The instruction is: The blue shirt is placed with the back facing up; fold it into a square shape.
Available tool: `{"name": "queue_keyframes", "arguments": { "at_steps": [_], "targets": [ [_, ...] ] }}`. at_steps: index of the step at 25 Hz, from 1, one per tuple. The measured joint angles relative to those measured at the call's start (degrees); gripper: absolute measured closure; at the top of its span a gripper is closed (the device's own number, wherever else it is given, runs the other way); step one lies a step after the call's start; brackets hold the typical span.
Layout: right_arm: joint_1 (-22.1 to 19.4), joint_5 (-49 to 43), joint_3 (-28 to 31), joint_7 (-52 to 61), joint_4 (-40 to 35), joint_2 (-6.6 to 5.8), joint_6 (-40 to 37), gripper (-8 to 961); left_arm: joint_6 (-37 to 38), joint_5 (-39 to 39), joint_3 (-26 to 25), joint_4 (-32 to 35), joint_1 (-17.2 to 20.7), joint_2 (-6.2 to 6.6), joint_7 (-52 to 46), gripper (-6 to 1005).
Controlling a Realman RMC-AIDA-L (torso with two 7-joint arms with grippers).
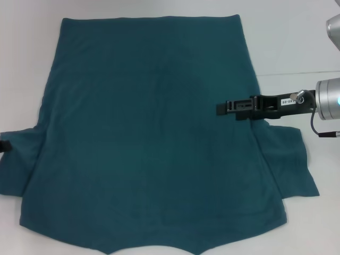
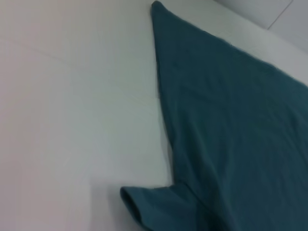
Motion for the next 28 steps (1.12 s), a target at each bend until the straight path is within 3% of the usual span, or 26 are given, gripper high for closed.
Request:
{"name": "queue_keyframes", "arguments": {
  "at_steps": [5, 12, 22, 28],
  "targets": [
    [0.0, 0.0, 0.0, 0.0, 0.0, -0.01, 0.0, 41, 0.0, 6.6, 1.1, 1.2, -2.7, 0.89, -3.7, 997],
    [-0.1, 0.0, 0.0, 0.0, 0.0, -0.07, 0.0, 41, -0.1, 13.4, 3.9, 4.8, -3.7, 1.06, -9.2, 997],
    [-0.1, -0.1, 0.0, 0.0, 0.0, -0.09, 0.0, 41, 0.3, 15.8, 4.2, 7.3, -3.7, 1.18, -12.1, 997],
    [-0.1, -0.1, 0.0, 0.2, 0.0, -0.09, 0.0, 41, 2.1, 19.1, 8.0, 10.9, -4.7, 1.33, -16.5, 997]
  ]
}}
